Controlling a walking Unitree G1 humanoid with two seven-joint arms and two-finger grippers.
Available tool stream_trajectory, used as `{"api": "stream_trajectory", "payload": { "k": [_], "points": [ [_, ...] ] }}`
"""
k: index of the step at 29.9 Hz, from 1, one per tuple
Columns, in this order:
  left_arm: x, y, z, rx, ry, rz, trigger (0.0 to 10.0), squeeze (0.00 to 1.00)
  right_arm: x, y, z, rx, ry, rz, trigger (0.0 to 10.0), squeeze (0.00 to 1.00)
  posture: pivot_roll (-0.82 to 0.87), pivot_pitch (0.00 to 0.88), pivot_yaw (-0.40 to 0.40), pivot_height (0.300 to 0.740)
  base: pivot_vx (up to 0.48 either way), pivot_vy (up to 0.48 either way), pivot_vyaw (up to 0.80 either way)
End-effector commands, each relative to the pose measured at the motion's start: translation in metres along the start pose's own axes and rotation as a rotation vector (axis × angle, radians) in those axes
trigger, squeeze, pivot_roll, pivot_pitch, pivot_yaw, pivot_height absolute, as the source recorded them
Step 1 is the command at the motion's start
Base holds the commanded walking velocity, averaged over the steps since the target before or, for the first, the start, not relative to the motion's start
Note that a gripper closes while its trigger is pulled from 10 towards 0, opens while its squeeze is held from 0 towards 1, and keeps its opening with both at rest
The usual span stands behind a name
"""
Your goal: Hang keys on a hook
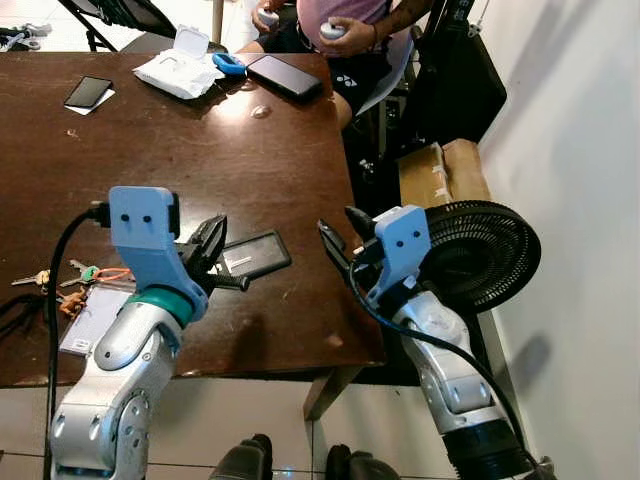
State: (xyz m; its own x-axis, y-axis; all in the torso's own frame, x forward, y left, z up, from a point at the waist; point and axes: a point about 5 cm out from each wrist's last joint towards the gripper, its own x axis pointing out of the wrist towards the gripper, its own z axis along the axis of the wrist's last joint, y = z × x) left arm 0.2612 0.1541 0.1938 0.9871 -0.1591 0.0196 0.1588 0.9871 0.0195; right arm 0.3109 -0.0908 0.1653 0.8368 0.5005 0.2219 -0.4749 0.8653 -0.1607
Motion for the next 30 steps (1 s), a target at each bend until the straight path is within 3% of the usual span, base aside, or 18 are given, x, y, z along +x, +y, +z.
{"api": "stream_trajectory", "payload": {
  "k": [1, 3, 4, 7, 11, 18, 19, 22, 30],
  "points": [
    [-0.003, 0.004, -0.019, 0.063, 0.083, 0.015, 10.0, 0.47, -0.004, 0.003, -0.007, 0.005, 0.024, 0.001, 10.0, 0.0, 0.15, 0.141, 0.062, 0.74, 0.0, 0.0, 0.0],
    [-0.003, 0.004, -0.019, 0.063, 0.083, 0.015, 10.0, 0.47, -0.004, 0.003, -0.007, 0.005, 0.024, 0.001, 10.0, 0.0, 0.15, 0.141, 0.062, 0.74, 0.0, 0.0, 0.0],
    [-0.004, 0.006, -0.024, 0.072, 0.108, 0.022, 10.0, 1.0, -0.004, 0.003, -0.007, 0.005, 0.024, 0.001, 10.0, 0.0, 0.15, 0.142, 0.062, 0.74, 0.0, 0.0, 0.0],
    [-0.005, 0.015, -0.032, 0.06, 0.146, 0.058, 10.0, 1.0, -0.004, 0.003, -0.007, 0.006, 0.025, 0.001, 10.0, 0.0, 0.15, 0.145, 0.061, 0.74, 0.0, 0.0, 0.0],
    [-0.008, 0.039, -0.048, 0.076, 0.241, 0.173, 10.0, 1.0, -0.005, 0.004, -0.008, 0.007, 0.029, 0.004, 10.0, 0.0, 0.15, 0.15, 0.058, 0.74, 0.0, 0.0, 0.0],
    [-0.005, 0.042, -0.049, 0.088, 0.264, 0.199, 10.0, 0.96, -0.004, 0.004, -0.008, 0.009, 0.03, 0.008, 10.0, 0.0, 0.16, 0.155, 0.054, 0.74, 0.0, 0.0, 0.0],
    [0.0, 0.044, -0.049, 0.093, 0.265, 0.207, 10.0, 0.0, -0.004, 0.005, -0.008, 0.009, 0.03, 0.011, 10.0, 0.0, 0.16, 0.156, 0.052, 0.74, 0.0, 0.0, 0.0],
    [0.01, 0.043, -0.049, 0.095, 0.272, 0.181, 10.0, 0.0, -0.004, 0.006, -0.008, 0.01, 0.031, 0.015, 10.0, 0.0, 0.15, 0.156, 0.052, 0.74, 0.0, 0.0, 0.0],
    [0.024, 0.027, -0.045, -0.04, 0.278, 0.024, 10.0, 0.0, -0.005, 0.004, -0.008, 0.006, 0.033, 0.007, 10.0, 0.0, 0.14, 0.155, 0.055, 0.74, 0.0, 0.0, 0.0]
  ]
}}
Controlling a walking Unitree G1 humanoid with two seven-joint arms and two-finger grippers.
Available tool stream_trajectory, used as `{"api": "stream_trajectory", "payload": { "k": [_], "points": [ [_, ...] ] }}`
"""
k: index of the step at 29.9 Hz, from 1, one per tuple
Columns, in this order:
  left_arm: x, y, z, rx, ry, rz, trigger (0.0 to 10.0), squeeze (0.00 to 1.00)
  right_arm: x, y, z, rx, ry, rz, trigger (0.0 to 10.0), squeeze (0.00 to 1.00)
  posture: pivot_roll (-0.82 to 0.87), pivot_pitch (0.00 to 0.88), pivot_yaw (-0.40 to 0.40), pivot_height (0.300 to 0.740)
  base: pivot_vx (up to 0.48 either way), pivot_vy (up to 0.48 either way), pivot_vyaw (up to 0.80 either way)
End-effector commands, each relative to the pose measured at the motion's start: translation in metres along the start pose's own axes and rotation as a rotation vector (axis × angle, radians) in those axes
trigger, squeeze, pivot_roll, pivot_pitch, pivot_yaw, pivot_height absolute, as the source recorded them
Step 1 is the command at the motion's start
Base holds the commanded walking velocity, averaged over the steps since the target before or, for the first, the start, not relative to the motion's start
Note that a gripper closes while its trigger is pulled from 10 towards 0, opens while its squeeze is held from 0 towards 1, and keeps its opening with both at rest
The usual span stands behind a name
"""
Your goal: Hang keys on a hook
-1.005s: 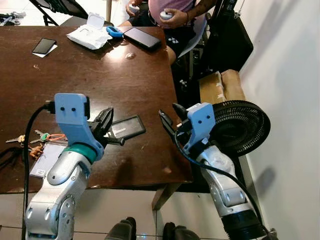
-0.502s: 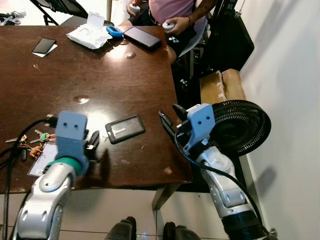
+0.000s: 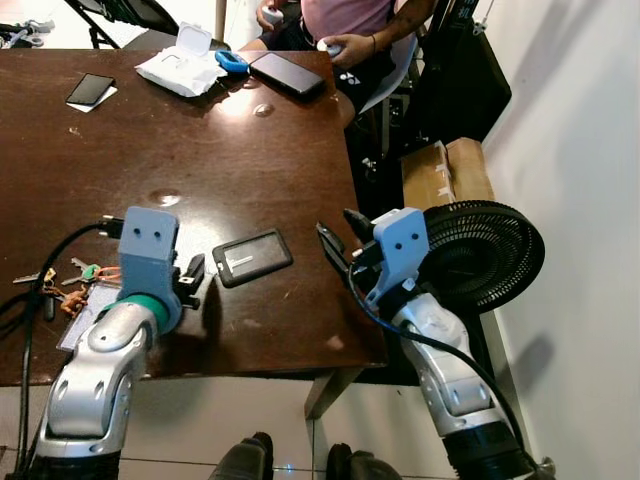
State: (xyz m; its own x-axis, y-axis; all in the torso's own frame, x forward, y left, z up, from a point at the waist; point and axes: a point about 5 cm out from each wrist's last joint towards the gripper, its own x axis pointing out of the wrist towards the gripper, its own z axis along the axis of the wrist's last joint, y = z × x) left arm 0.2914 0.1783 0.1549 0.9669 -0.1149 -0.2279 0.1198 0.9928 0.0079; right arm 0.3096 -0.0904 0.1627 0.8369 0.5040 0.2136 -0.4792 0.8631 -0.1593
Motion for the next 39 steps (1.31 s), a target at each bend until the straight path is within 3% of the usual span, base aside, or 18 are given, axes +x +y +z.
{"api": "stream_trajectory", "payload": {
  "k": [1, 9, 18, 19, 21, 22, 23, 24, 25, 26, 28, 29, 31, 34, 35, 39],
  "points": [
    [0.005, -0.005, -0.004, -0.033, 0.031, -0.038, 10.0, 0.0, -0.003, 0.002, -0.006, 0.004, 0.025, 0.002, 10.0, 0.0, 0.14, 0.155, 0.055, 0.74, 0.0, 0.0, 0.0],
    [0.021, -0.013, 0.0, -0.032, 0.042, -0.075, 10.0, 0.0, -0.004, 0.002, -0.006, 0.002, 0.024, 0.0, 10.0, 0.0, 0.13, 0.157, 0.058, 0.74, 0.0, 0.0, 0.0],
    [0.024, -0.011, -0.012, -0.014, 0.075, -0.065, 10.0, 0.0, -0.005, 0.002, -0.005, 0.003, 0.025, -0.003, 10.0, 0.0, 0.13, 0.16, 0.056, 0.74, 0.0, 0.0, 0.0],
    [0.024, -0.009, -0.015, -0.013, 0.082, -0.061, 9.0, 0.0, -0.005, 0.002, -0.005, 0.003, 0.025, -0.002, 10.0, 0.0, 0.13, 0.16, 0.056, 0.74, 0.0, 0.0, 0.0],
    [0.024, -0.008, -0.016, -0.013, 0.086, -0.059, 9.0, 0.0, -0.005, 0.002, -0.005, 0.003, 0.024, -0.002, 10.0, 0.0, 0.13, 0.16, 0.055, 0.74, 0.0, 0.0, 0.0],
    [0.025, -0.008, -0.018, -0.013, 0.091, -0.057, 7.5, 0.0, -0.005, 0.002, -0.005, 0.003, 0.024, -0.001, 10.0, 0.0, 0.13, 0.161, 0.055, 0.74, 0.0, 0.0, 0.0],
    [0.025, -0.008, -0.018, -0.013, 0.091, -0.057, 7.5, 0.0, -0.005, 0.002, -0.005, 0.003, 0.024, -0.001, 10.0, 0.0, 0.13, 0.161, 0.055, 0.74, 0.0, 0.0, 0.0],
    [0.025, -0.007, -0.019, -0.013, 0.095, -0.054, 5.4, 0.0, -0.005, 0.002, -0.005, 0.003, 0.024, -0.001, 10.0, 0.0, 0.13, 0.161, 0.055, 0.74, 0.0, 0.0, 0.0],
    [0.025, -0.007, -0.019, -0.013, 0.095, -0.054, 5.4, 0.0, -0.005, 0.002, -0.005, 0.003, 0.024, -0.001, 10.0, 0.0, 0.13, 0.161, 0.055, 0.74, 0.0, 0.0, 0.0],
    [0.024, -0.006, -0.02, -0.013, 0.099, -0.05, 4.4, 0.0, -0.005, 0.002, -0.005, 0.003, 0.024, -0.001, 10.0, 0.0, 0.13, 0.162, 0.055, 0.74, 0.0, 0.0, 0.0],
    [0.024, -0.005, -0.022, -0.012, 0.102, -0.047, 3.9, 0.0, -0.005, 0.002, -0.005, 0.003, 0.024, 0.0, 10.0, 0.0, 0.13, 0.162, 0.054, 0.74, 0.0, 0.0, 0.0],
    [0.024, -0.005, -0.022, -0.012, 0.104, -0.045, 2.9, 0.0, -0.005, 0.002, -0.005, 0.003, 0.025, 0.0, 10.0, 0.0, 0.13, 0.162, 0.054, 0.74, 0.0, 0.0, 0.0],
    [0.025, -0.003, -0.024, -0.015, 0.107, -0.035, 2.7, 0.0, -0.005, 0.002, -0.005, 0.003, 0.025, 0.0, 10.0, 0.0, 0.13, 0.162, 0.054, 0.74, 0.0, 0.0, 0.0],
    [0.026, -0.003, -0.025, -0.016, 0.108, -0.03, 2.7, 0.0, -0.005, 0.002, -0.005, 0.003, 0.025, 0.0, 10.0, 0.0, 0.13, 0.162, 0.054, 0.74, 0.0, 0.0, 0.0],
    [0.026, -0.002, -0.024, -0.021, 0.105, -0.025, 10.0, 0.0, -0.005, 0.002, -0.005, 0.003, 0.025, 0.0, 10.0, 0.0, 0.13, 0.162, 0.053, 0.74, 0.0, 0.0, 0.0],
    [0.027, -0.001, -0.023, -0.026, 0.099, -0.023, 10.0, 0.0, -0.005, 0.002, -0.005, 0.003, 0.026, 0.001, 10.0, 0.0, 0.13, 0.161, 0.054, 0.74, 0.0, 0.0, 0.0]
  ]
}}
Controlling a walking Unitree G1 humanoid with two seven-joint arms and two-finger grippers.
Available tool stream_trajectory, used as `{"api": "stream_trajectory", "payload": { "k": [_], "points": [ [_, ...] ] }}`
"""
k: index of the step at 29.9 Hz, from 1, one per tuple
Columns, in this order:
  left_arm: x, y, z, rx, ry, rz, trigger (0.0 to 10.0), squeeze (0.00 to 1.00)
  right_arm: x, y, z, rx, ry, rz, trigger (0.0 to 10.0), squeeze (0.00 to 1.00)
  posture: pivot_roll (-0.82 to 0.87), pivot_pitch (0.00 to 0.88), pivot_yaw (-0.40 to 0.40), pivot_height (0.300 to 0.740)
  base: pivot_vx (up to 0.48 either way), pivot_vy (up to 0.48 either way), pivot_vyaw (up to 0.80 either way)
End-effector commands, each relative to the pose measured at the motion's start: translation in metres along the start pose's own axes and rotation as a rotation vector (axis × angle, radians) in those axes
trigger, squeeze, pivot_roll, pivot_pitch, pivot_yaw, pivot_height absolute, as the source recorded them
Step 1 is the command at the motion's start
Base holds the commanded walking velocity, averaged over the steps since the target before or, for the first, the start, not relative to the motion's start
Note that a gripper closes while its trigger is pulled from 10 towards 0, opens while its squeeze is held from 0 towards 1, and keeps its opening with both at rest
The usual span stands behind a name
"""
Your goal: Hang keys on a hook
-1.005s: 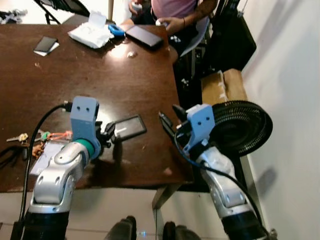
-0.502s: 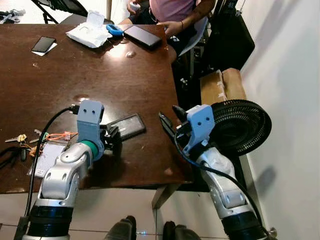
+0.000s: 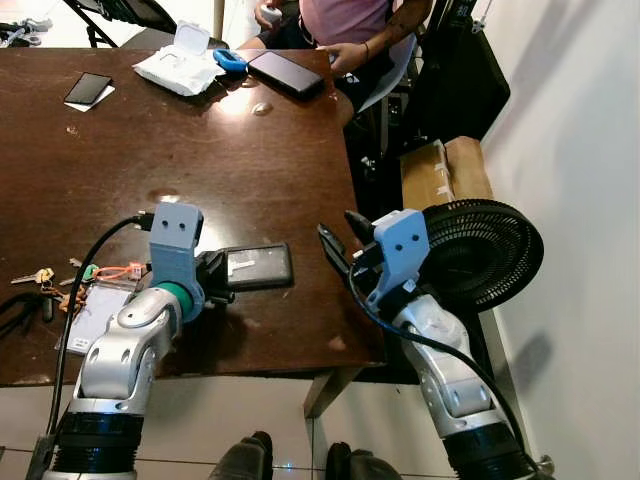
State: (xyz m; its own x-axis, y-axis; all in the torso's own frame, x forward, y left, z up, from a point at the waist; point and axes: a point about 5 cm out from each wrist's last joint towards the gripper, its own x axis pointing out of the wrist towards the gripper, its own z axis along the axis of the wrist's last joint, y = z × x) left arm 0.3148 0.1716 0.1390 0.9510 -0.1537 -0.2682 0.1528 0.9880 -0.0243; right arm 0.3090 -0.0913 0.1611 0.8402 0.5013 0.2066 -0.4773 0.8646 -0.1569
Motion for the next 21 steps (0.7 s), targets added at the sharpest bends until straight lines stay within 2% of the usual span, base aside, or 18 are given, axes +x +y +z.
{"api": "stream_trajectory", "payload": {
  "k": [1, 2, 3, 5, 6, 12, 13, 14, 15, 17, 19, 21],
  "points": [
    [0.0, 0.004, -0.013, -0.005, 0.057, 0.018, 10.0, 0.0, -0.003, 0.002, -0.004, 0.001, 0.018, 0.003, 10.0, 0.0, 0.13, 0.161, 0.054, 0.74, 0.0, 0.0, 0.0],
    [0.0, 0.004, -0.012, -0.006, 0.053, 0.016, 8.2, 0.0, -0.003, 0.002, -0.004, 0.001, 0.018, 0.004, 10.0, 0.0, 0.13, 0.161, 0.054, 0.74, 0.0, 0.0, 0.0],
    [-0.001, 0.004, -0.012, -0.008, 0.05, 0.016, 4.1, 0.0, -0.003, 0.002, -0.004, 0.002, 0.018, 0.004, 10.0, 0.0, 0.13, 0.16, 0.053, 0.74, 0.0, 0.0, 0.0],
    [-0.001, 0.004, -0.012, -0.008, 0.05, 0.016, 4.1, 0.0, -0.003, 0.002, -0.004, 0.002, 0.018, 0.004, 10.0, 0.0, 0.13, 0.16, 0.053, 0.74, 0.0, 0.0, 0.0],
    [-0.002, 0.005, -0.012, -0.012, 0.048, 0.016, 0.0, 0.0, -0.003, 0.003, -0.004, 0.002, 0.017, 0.005, 10.0, 0.0, 0.13, 0.158, 0.053, 0.74, 0.0, 0.0, 0.0],
    [-0.005, 0.005, -0.003, -0.03, 0.005, 0.024, 0.0, 0.0, -0.003, 0.003, -0.004, 0.003, 0.016, 0.007, 10.0, 0.0, 0.13, 0.156, 0.051, 0.74, 0.0, 0.0, 0.0],
    [-0.007, 0.004, 0.006, -0.037, -0.038, 0.022, 0.0, 0.0, -0.003, 0.003, -0.004, 0.003, 0.015, 0.008, 10.0, 0.0, 0.13, 0.157, 0.052, 0.74, 0.0, 0.0, 0.0],
    [-0.007, 0.004, 0.006, -0.037, -0.038, 0.022, 0.0, 0.0, -0.003, 0.003, -0.004, 0.003, 0.015, 0.008, 10.0, 0.0, 0.13, 0.157, 0.052, 0.74, 0.0, 0.0, 0.0],
    [-0.011, 0.001, 0.019, -0.038, -0.096, 0.008, 0.0, 0.0, -0.003, 0.003, -0.004, 0.003, 0.015, 0.008, 10.0, 0.0, 0.14, 0.156, 0.05, 0.74, 0.0, 0.0, 0.0],
    [-0.011, 0.001, 0.019, -0.038, -0.096, 0.008, 0.0, 0.0, -0.003, 0.003, -0.004, 0.003, 0.015, 0.008, 10.0, 0.0, 0.14, 0.156, 0.05, 0.74, 0.0, 0.0, 0.0],
    [-0.019, -0.01, 0.056, -0.034, -0.248, -0.026, 0.0, 0.0, -0.002, 0.005, -0.004, 0.005, 0.014, 0.013, 10.0, 0.0, 0.14, 0.153, 0.051, 0.74, 0.0, 0.0, 0.0],
    [-0.025, -0.017, 0.083, -0.048, -0.357, -0.041, 0.0, 0.0, -0.001, 0.006, -0.003, 0.006, 0.013, 0.017, 10.0, 0.0, 0.14, 0.149, 0.053, 0.74, 0.0, 0.0, 0.0]
  ]
}}
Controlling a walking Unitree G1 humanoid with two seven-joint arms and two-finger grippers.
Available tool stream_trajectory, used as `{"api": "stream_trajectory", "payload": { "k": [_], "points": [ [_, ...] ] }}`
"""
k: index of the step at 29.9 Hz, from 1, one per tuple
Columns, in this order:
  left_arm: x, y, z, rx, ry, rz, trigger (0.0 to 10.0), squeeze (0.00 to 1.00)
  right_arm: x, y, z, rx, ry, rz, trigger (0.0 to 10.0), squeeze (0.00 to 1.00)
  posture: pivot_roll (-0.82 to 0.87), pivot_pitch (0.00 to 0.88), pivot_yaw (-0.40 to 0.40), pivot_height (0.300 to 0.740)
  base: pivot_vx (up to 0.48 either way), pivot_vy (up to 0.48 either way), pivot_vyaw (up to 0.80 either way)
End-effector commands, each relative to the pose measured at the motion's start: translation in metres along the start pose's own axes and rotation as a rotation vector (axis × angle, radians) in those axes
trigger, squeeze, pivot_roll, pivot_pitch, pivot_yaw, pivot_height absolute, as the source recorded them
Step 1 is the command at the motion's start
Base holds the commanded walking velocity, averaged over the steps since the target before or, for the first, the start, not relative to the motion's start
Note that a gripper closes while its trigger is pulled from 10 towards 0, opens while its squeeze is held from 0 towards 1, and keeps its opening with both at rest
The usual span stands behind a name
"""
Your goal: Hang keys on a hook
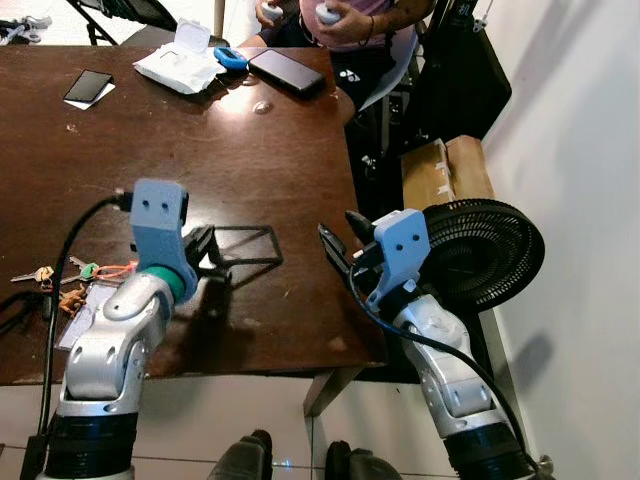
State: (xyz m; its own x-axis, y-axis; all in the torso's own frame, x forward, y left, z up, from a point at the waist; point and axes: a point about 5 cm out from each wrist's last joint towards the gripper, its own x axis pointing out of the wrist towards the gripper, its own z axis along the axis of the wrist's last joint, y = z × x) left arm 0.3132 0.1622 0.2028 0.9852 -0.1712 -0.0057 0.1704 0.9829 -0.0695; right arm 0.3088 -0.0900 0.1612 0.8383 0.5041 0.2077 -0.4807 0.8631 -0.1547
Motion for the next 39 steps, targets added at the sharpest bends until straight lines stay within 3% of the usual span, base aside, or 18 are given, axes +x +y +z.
{"api": "stream_trajectory", "payload": {
  "k": [1, 7, 8, 17, 23, 26, 27, 28, 29, 30, 32, 35, 38, 39],
  "points": [
    [-0.001, -0.007, 0.023, -0.007, -0.092, -0.018, 0.0, 0.0, -0.001, 0.005, -0.004, 0.003, 0.014, 0.014, 10.0, 0.0, 0.14, 0.149, 0.053, 0.74, 0.0, 0.0, 0.0],
    [-0.002, -0.013, 0.047, -0.046, -0.194, -0.022, 0.6, 0.0, -0.002, 0.004, -0.004, 0.003, 0.014, 0.012, 10.0, 0.0, 0.14, 0.149, 0.056, 0.74, 0.0, 0.0, 0.0],
    [-0.005, -0.016, 0.059, -0.105, -0.25, -0.016, 10.0, 0.0, -0.002, 0.005, -0.004, 0.004, 0.014, 0.011, 10.0, 0.0, 0.14, 0.149, 0.057, 0.74, 0.0, 0.0, 0.0],
    [-0.007, -0.018, 0.064, -0.111, -0.264, -0.004, 10.0, 0.0, -0.002, 0.005, -0.004, 0.007, 0.014, 0.011, 10.0, 0.0, 0.14, 0.15, 0.057, 0.74, 0.0, 0.0, 0.0],
    [-0.011, -0.018, 0.053, -0.145, -0.203, 0.042, 10.0, 0.0, -0.002, 0.007, -0.004, 0.01, 0.015, 0.012, 10.0, 0.0, 0.14, 0.157, 0.058, 0.74, 0.0, 0.0, 0.0],
    [-0.01, -0.017, 0.049, -0.119, -0.182, 0.06, 10.0, 0.0, -0.002, 0.007, -0.004, 0.011, 0.015, 0.013, 10.0, 0.0, 0.14, 0.158, 0.059, 0.74, 0.0, 0.0, 0.0],
    [-0.01, -0.017, 0.043, -0.056, -0.152, 0.082, 10.0, 0.0, -0.002, 0.007, -0.004, 0.011, 0.015, 0.013, 10.0, 0.0, 0.14, 0.158, 0.059, 0.74, 0.0, 0.0, 0.0],
    [-0.01, -0.017, 0.043, -0.056, -0.152, 0.082, 10.0, 0.0, -0.002, 0.007, -0.004, 0.011, 0.015, 0.013, 10.0, 0.0, 0.14, 0.158, 0.059, 0.74, 0.0, 0.0, 0.0],
    [-0.011, -0.019, 0.038, 0.034, -0.125, 0.086, 10.0, 0.0, -0.002, 0.007, -0.005, 0.011, 0.015, 0.012, 10.0, 0.0, 0.14, 0.159, 0.061, 0.74, 0.0, 0.0, 0.0],
    [-0.011, -0.019, 0.038, 0.034, -0.125, 0.086, 10.0, 0.0, -0.002, 0.007, -0.005, 0.011, 0.015, 0.012, 10.0, 0.0, 0.14, 0.159, 0.061, 0.74, 0.0, 0.0, 0.0],
    [-0.018, -0.031, 0.032, 0.133, -0.107, 0.016, 10.0, 0.0, -0.003, 0.006, -0.005, 0.012, 0.017, 0.01, 10.0, 0.0, 0.14, 0.162, 0.062, 0.74, 0.0, 0.0, 0.0],
    [-0.02, -0.044, 0.028, 0.161, -0.091, -0.066, 10.0, 0.0, -0.003, 0.007, -0.006, 0.013, 0.018, 0.012, 10.0, 0.0, 0.15, 0.161, 0.06, 0.74, 0.0, 0.0, 0.0],
    [-0.016, -0.046, 0.019, 0.178, -0.055, -0.05, 10.0, 0.0, -0.002, 0.008, -0.005, 0.014, 0.017, 0.014, 10.0, 0.0, 0.15, 0.158, 0.06, 0.74, 0.0, 0.0, 0.0],
    [-0.012, -0.047, 0.012, 0.178, -0.024, -0.021, 10.0, 0.15, -0.001, 0.008, -0.005, 0.014, 0.015, 0.016, 10.0, 0.0, 0.15, 0.157, 0.061, 0.74, 0.0, 0.0, 0.0]
  ]
}}
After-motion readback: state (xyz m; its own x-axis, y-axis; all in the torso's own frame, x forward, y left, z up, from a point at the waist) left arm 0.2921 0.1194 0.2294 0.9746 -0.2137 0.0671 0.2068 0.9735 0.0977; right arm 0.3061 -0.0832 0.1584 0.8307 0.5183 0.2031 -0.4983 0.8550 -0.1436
